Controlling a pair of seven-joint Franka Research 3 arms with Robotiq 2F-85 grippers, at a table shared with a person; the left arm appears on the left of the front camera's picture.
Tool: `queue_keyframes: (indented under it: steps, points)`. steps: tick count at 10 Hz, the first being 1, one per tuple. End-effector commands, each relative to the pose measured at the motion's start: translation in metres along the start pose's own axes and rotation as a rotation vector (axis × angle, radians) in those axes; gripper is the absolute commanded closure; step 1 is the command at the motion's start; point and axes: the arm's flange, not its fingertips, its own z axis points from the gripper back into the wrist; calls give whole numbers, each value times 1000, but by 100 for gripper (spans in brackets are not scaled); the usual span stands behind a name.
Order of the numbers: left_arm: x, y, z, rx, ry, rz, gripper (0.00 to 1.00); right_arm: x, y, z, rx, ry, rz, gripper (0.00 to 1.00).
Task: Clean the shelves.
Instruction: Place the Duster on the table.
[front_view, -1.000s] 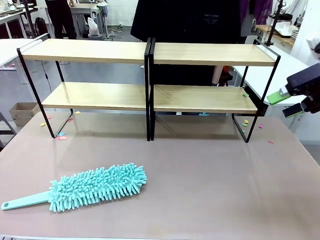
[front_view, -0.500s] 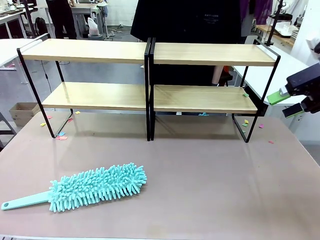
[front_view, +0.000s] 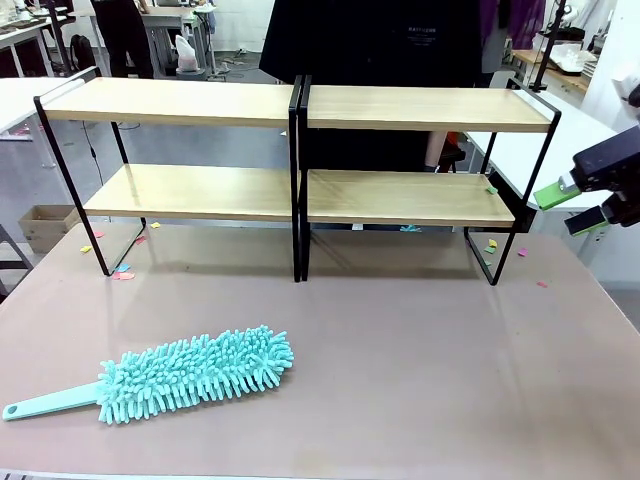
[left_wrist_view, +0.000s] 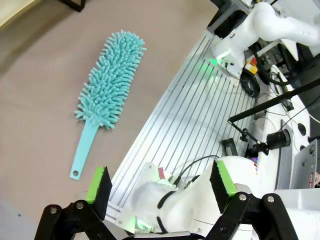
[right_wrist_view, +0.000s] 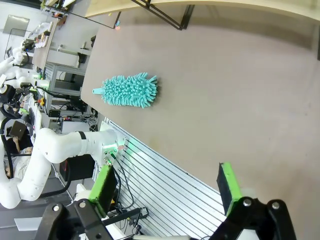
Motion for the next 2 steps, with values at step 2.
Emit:
queue_keyframes:
  steps: [2]
  points:
    - [0, 0, -2, 7, 6, -16, 0, 2, -1, -1, 20, -14, 19, 0]
